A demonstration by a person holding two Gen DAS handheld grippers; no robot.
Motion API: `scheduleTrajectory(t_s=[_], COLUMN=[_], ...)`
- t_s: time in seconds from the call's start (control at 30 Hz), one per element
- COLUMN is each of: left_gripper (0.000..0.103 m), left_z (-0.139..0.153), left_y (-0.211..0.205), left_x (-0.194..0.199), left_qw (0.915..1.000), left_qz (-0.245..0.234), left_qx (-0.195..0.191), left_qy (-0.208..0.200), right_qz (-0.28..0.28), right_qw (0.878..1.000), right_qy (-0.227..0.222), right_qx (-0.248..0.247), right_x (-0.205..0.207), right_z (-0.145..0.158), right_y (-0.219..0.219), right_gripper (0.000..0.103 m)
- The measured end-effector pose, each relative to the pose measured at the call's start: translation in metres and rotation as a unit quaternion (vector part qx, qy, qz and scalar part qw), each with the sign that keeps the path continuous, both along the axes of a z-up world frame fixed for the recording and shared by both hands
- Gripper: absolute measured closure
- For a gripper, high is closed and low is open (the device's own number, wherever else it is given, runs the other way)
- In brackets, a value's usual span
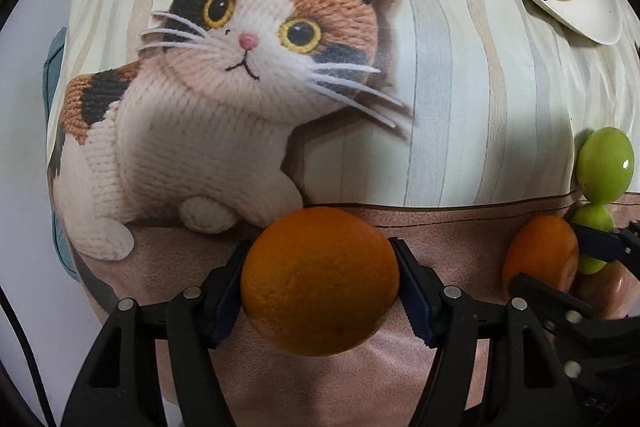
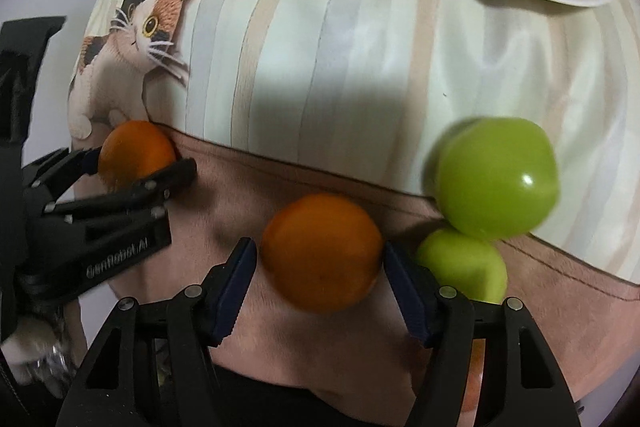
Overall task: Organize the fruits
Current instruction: 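Grasp one orange with the left gripper while the right gripper grasps the other orange, then carry both oranges onto the white plate beside the bananas and open both grippers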
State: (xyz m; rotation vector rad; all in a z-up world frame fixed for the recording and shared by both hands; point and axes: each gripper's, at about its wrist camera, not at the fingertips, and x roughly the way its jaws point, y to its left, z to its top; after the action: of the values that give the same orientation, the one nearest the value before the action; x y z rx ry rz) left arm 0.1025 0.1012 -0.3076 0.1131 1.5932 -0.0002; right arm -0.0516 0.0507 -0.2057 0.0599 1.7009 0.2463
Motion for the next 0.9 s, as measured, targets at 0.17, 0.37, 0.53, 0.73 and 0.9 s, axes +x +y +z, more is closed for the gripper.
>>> scheduleTrajectory(t_s=[0.17, 0.37, 0.53, 0.73, 0.9], left_gripper=[0.039, 0.039, 0.038, 0.038, 0.039], left_z=[0.003, 0.018, 0.008, -0.003, -0.004], left_y=[0.002, 0.019, 0.025, 0.033, 0.033], left_x=[0.008, -0.003, -0.014, -0.007, -0.003], left_qw=[1.0, 0.9997, 0.9996, 0.9994, 0.9998], left_qz=[0.0, 0.023, 0.026, 0.028, 0.02], left_qx=[0.0, -0.009, -0.013, -0.017, -0.006], left_qy=[-0.003, -0.007, 0.003, 0.012, 0.001], right_qz=[0.007, 0.006, 0.019, 0.042, 0.056], right_qw=[1.0, 1.0, 0.999, 0.999, 0.998], right_qy=[-0.002, 0.011, 0.018, 0.019, 0.007], right_qx=[-0.008, 0.014, 0.02, 0.0, -0.028], right_x=[-0.001, -0.02, -0.028, -0.037, -0.052], right_z=[-0.011, -0.001, -0.003, -0.016, -0.017], right_y=[0.01, -0.001, -0.002, 0.038, 0.051], right_gripper=[0.037, 0.037, 0.037, 0.036, 0.036])
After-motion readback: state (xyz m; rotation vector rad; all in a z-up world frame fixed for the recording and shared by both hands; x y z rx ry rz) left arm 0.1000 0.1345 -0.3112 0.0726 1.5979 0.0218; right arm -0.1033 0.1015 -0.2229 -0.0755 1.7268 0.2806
